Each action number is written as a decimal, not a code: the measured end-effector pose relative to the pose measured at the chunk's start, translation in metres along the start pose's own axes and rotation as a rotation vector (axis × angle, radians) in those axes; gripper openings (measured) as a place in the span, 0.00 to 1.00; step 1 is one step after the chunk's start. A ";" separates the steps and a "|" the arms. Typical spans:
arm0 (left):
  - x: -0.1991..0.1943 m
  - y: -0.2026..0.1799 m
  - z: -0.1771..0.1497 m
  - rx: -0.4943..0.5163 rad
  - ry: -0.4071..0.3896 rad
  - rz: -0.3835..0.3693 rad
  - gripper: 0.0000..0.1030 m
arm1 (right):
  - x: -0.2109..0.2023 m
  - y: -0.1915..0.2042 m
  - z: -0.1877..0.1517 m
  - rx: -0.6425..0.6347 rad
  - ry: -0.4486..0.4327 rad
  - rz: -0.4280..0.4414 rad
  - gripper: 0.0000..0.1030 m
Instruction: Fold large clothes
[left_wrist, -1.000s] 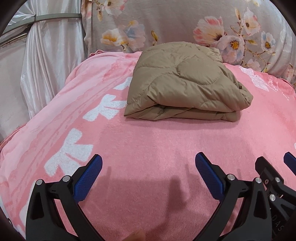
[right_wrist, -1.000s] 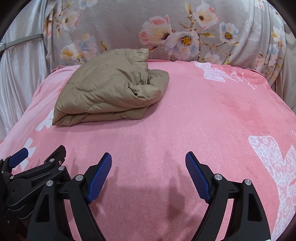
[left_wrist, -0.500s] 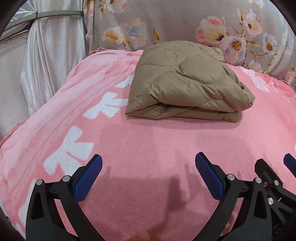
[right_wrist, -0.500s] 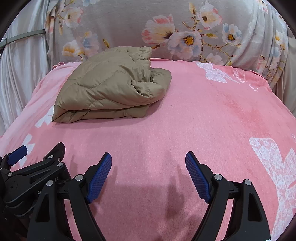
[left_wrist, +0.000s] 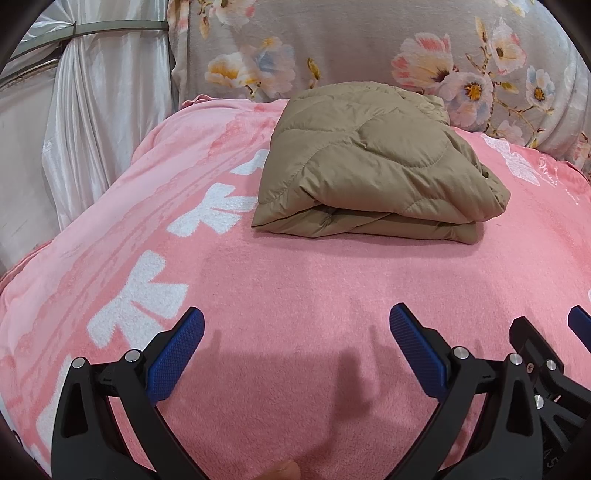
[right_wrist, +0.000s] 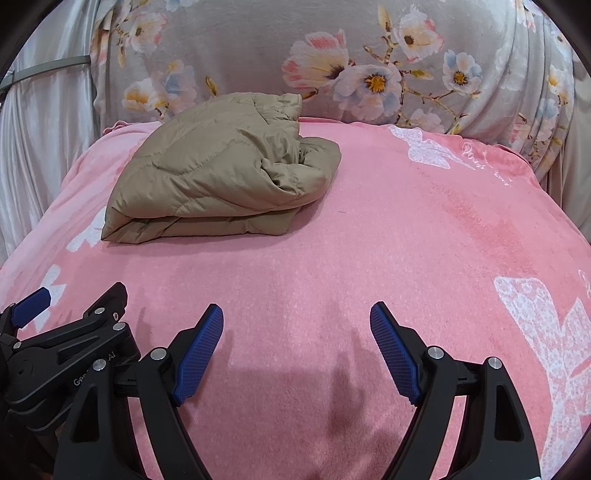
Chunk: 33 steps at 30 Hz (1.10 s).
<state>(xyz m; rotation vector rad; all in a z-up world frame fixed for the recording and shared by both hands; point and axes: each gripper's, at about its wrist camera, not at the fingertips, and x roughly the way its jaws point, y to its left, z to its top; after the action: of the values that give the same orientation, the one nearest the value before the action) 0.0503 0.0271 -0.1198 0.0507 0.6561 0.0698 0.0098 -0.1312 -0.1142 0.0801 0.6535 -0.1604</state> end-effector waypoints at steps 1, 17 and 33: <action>0.000 0.000 0.000 0.000 -0.001 0.001 0.95 | 0.000 0.001 0.000 0.001 -0.001 0.001 0.78; 0.000 0.000 0.000 -0.001 0.000 0.002 0.94 | 0.000 0.000 0.000 -0.003 -0.001 -0.001 0.78; 0.000 0.000 0.000 -0.004 0.000 0.003 0.93 | 0.000 0.000 0.000 -0.006 -0.001 -0.002 0.78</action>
<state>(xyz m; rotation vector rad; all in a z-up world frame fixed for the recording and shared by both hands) 0.0498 0.0275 -0.1200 0.0480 0.6558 0.0734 0.0100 -0.1312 -0.1144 0.0742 0.6533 -0.1601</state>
